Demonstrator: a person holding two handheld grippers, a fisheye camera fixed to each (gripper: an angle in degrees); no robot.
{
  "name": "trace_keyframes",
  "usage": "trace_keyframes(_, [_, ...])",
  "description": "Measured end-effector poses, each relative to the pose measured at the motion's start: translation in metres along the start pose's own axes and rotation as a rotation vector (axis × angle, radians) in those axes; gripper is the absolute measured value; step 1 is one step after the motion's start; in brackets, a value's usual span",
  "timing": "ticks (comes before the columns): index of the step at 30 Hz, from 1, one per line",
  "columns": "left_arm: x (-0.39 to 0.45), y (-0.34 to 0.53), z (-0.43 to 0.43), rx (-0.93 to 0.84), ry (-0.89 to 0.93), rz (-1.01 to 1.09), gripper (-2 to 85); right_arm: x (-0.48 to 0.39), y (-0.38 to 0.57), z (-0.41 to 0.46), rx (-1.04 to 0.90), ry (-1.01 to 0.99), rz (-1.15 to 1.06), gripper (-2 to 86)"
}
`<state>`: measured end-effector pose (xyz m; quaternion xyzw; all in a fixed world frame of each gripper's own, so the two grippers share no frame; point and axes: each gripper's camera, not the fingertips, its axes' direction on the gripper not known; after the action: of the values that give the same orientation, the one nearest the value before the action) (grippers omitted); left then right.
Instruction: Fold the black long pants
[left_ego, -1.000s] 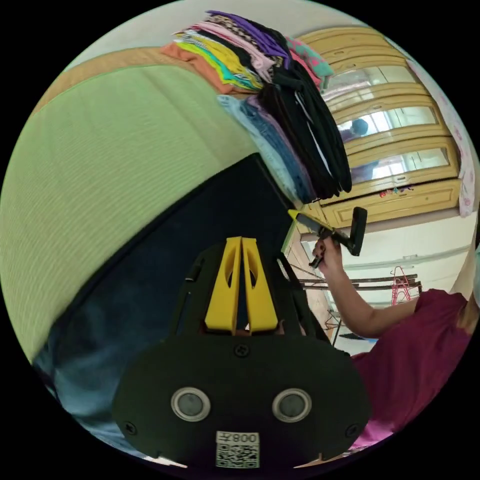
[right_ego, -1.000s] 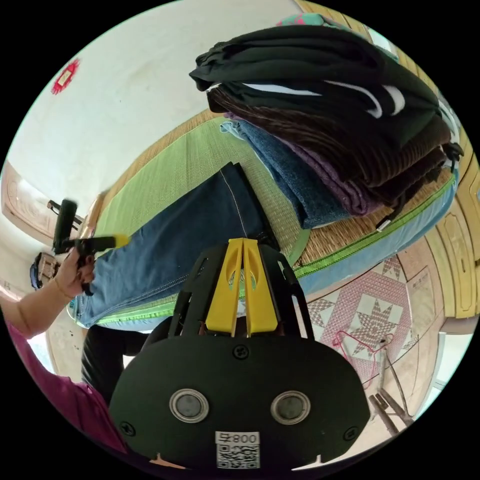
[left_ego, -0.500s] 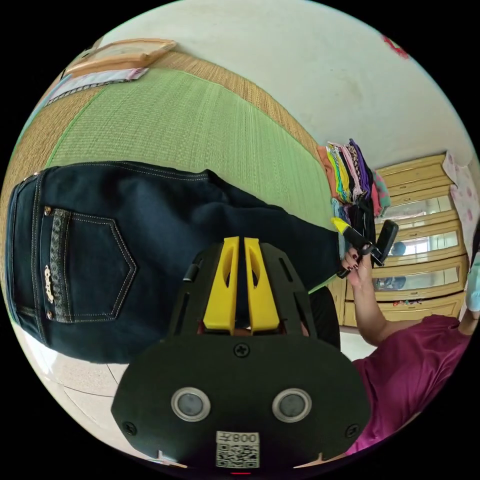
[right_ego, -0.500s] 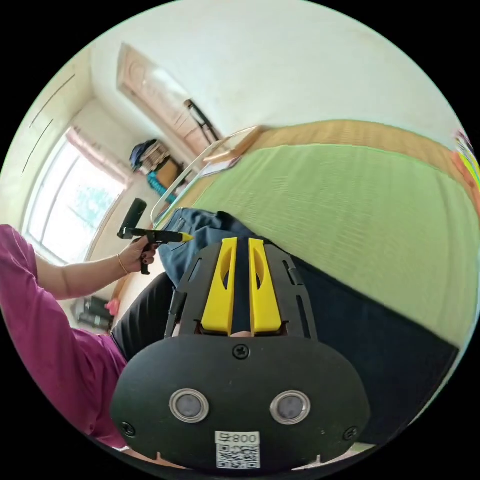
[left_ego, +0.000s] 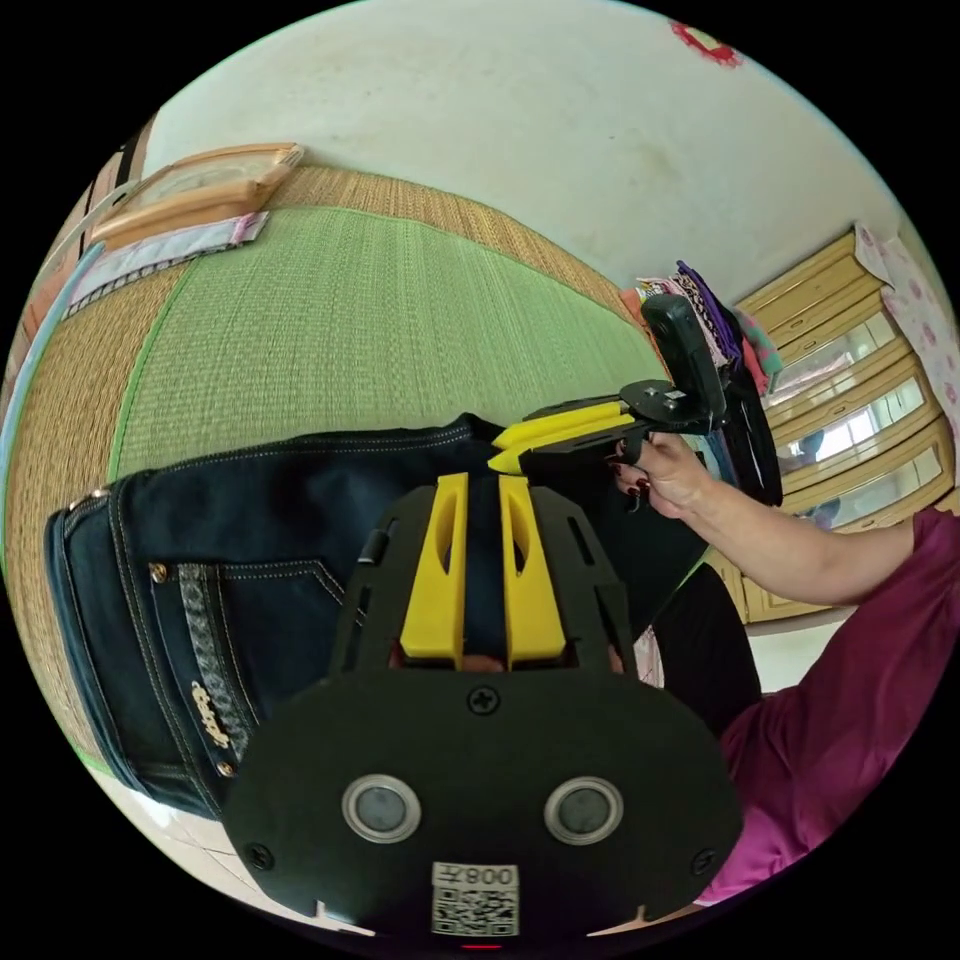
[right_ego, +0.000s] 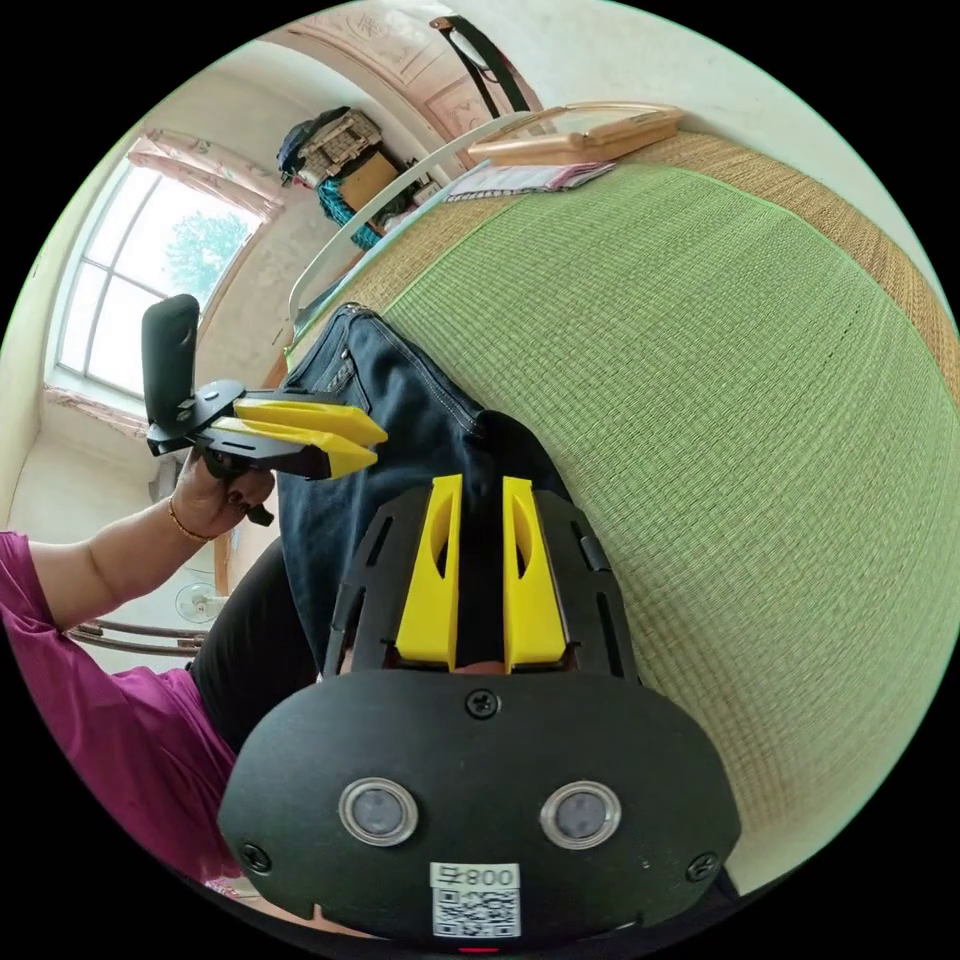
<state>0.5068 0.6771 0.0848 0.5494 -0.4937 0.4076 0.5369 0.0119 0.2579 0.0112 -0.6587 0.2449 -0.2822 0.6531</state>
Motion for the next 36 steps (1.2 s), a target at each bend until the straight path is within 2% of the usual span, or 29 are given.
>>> trace_keyframes(3, [-0.016, -0.012, -0.004, -0.01, -0.031, 0.074, 7.2, -0.003, -0.021, 0.012, 0.001, -0.002, -0.004, 2.0])
trace_keyframes(10, [-0.044, -0.049, 0.0, -0.127, -0.076, 0.251, 9.7, -0.015, -0.071, 0.005, 0.068, -0.038, -0.079, 0.5])
trace_keyframes(14, [-0.067, -0.073, 0.014, -0.23, -0.045, 0.294, 10.2, -0.019, -0.091, 0.02, 0.028, 0.016, -0.105, 0.4])
trace_keyframes(18, [-0.091, -0.084, 0.019, -0.287, 0.037, 0.294, 7.0, -0.015, -0.105, 0.032, 0.016, 0.012, -0.099, 0.4])
trace_keyframes(24, [-0.109, -0.08, 0.005, -0.263, 0.027, 0.292, 2.8, 0.008, -0.099, 0.022, 0.013, 0.059, -0.087, 0.8])
trace_keyframes(31, [-0.13, -0.067, -0.019, -0.173, 0.067, 0.258, 1.6, 0.032, -0.046, 0.011, -0.057, 0.061, -0.085, 6.9])
trace_keyframes(36, [-0.145, -0.06, -0.032, -0.143, 0.081, 0.238, 1.4, 0.034, -0.034, 0.026, -0.086, 0.071, -0.066, 5.8])
